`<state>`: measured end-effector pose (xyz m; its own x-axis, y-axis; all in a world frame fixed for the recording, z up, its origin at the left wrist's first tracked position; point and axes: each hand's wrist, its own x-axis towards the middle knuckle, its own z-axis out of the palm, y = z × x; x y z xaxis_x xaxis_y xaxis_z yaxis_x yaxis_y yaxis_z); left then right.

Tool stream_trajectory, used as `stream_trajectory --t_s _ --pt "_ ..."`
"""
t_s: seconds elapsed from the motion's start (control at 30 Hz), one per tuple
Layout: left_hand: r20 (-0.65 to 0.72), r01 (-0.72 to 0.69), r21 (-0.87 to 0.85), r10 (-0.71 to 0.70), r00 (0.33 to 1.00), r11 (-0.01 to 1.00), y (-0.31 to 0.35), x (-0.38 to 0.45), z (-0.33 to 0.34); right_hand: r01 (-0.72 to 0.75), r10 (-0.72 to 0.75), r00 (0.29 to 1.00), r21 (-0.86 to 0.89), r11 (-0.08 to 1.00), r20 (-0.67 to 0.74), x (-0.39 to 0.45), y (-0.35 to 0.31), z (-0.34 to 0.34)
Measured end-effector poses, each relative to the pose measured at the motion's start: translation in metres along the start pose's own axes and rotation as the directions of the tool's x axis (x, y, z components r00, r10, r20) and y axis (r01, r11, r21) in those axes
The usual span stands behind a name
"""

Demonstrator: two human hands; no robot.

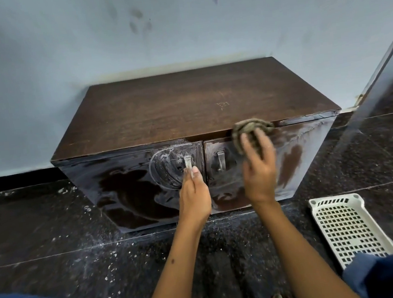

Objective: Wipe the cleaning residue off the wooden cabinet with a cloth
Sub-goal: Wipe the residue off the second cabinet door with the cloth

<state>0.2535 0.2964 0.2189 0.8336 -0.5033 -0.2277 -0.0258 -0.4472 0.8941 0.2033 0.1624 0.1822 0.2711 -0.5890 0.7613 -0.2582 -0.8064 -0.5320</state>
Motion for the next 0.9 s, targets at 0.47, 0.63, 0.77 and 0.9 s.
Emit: stream_trajectory --t_s 0.47,0.63,0.77,0.9 --pt "-0.126 0.016 0.01 -0.015 0.992 1.0 -0.001 0.002 0.006 -0.257 0.28 0.954 0.193 0.947 -0.107 0.02 0.012 -0.012" --pt "-0.142 -0.015 0.034 0.02 0.99 0.999 -0.004 0.005 0.008 -0.378 0.41 0.896 0.192 0.906 -0.17 0.044 0.017 -0.021" --pt "-0.209 0.004 0.004 -0.003 0.978 1.0 -0.004 0.004 0.014 -0.277 0.287 0.958 0.229 0.933 -0.013 0.015 -0.011 -0.008" --pt "-0.228 0.021 -0.009 -0.022 0.973 1.0 0.0 0.007 0.014 -0.349 0.39 0.915 0.282 0.894 -0.105 0.036 0.011 -0.023"
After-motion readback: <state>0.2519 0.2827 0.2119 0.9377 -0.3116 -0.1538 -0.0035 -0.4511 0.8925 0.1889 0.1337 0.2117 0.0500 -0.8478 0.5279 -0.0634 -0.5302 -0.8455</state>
